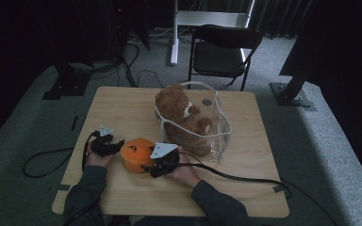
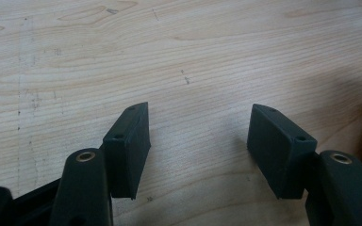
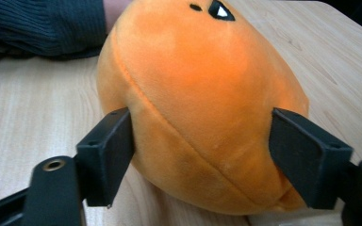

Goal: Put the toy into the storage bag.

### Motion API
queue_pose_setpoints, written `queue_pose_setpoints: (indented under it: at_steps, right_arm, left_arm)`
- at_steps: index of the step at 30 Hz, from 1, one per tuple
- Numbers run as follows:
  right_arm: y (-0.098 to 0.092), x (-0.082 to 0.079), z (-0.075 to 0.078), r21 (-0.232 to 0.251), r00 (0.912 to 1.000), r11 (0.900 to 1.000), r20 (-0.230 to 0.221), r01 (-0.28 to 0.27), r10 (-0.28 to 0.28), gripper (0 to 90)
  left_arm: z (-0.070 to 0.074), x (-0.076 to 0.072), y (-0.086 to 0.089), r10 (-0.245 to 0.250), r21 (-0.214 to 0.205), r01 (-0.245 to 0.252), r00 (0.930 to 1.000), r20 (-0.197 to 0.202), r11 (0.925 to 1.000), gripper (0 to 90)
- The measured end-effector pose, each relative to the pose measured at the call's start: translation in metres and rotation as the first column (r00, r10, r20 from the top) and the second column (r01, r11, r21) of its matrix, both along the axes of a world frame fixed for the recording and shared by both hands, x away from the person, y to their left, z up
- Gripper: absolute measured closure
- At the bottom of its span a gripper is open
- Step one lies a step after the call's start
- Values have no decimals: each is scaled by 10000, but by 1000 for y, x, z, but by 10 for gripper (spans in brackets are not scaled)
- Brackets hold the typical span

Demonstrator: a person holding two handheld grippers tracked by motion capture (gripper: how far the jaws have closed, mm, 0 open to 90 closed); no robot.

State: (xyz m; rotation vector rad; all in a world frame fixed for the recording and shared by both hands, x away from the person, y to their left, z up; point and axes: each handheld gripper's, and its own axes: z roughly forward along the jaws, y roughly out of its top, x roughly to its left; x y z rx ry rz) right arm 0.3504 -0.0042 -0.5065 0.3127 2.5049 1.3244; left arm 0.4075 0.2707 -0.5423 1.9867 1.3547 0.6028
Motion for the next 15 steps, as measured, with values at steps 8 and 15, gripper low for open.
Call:
queue_pose_setpoints:
  at_steps: [8,15]
  right_arm:
    - [-2,-1,3,0,10000,10000,-56,72,-72,509]
    - [-9,-1,5,485,9988,9988,-484,52,-29,608]
  left_arm:
    - [0,0,0,-2,6,2,10000,-3,10000,404]
    - [0,0,0,-2,4,2,10000,-3,10000,403]
